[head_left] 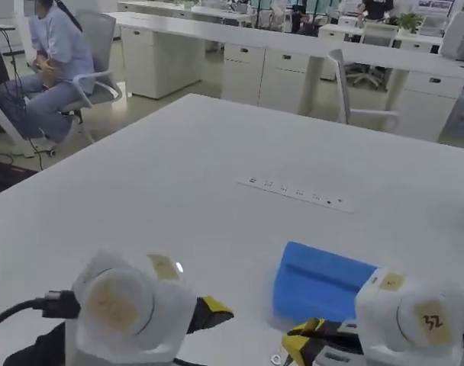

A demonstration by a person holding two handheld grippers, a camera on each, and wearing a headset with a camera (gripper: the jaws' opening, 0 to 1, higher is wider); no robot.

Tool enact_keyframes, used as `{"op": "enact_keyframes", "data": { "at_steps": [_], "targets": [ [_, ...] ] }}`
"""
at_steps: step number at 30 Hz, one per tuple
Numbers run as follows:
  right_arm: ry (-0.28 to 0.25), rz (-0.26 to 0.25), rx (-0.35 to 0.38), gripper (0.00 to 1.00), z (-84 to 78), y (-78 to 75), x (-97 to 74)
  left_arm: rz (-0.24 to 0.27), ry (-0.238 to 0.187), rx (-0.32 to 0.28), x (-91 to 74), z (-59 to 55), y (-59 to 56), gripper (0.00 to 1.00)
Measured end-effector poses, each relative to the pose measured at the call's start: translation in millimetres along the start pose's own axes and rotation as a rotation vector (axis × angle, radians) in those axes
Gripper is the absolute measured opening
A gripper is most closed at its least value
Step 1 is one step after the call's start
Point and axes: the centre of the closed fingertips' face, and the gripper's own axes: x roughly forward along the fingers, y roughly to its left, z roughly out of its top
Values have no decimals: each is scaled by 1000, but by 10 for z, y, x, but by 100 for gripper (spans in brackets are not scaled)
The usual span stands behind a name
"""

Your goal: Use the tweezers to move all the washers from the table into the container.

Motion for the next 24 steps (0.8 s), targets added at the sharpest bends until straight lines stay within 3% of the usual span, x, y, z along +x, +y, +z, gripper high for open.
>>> {"op": "enact_keyframes", "data": {
  "at_steps": [3,4,5,10,13,15,18,24],
  "targets": [
    [-8,-14,16,3,8,-72,32,122,-27,-12,-130,-32,128,74],
    [-11,-19,23,3,9,-87,46,158,-4,-50,-177,-97,152,83],
    [-13,-28,33,3,0,-113,71,160,28,-80,-198,-166,145,88],
    [-20,-50,73,3,-36,-184,143,248,4,-112,-303,-214,198,99],
    [-26,-48,128,4,-64,-208,194,318,-9,-105,-373,-219,234,99],
    [-26,-65,116,4,-72,-241,217,349,-17,-87,-412,-227,239,99],
    [-31,-76,120,4,-61,-287,247,369,29,-101,-424,-344,229,99],
    [-19,-72,156,4,-127,-311,314,417,24,-91,-451,-394,229,99]
  ]
}}
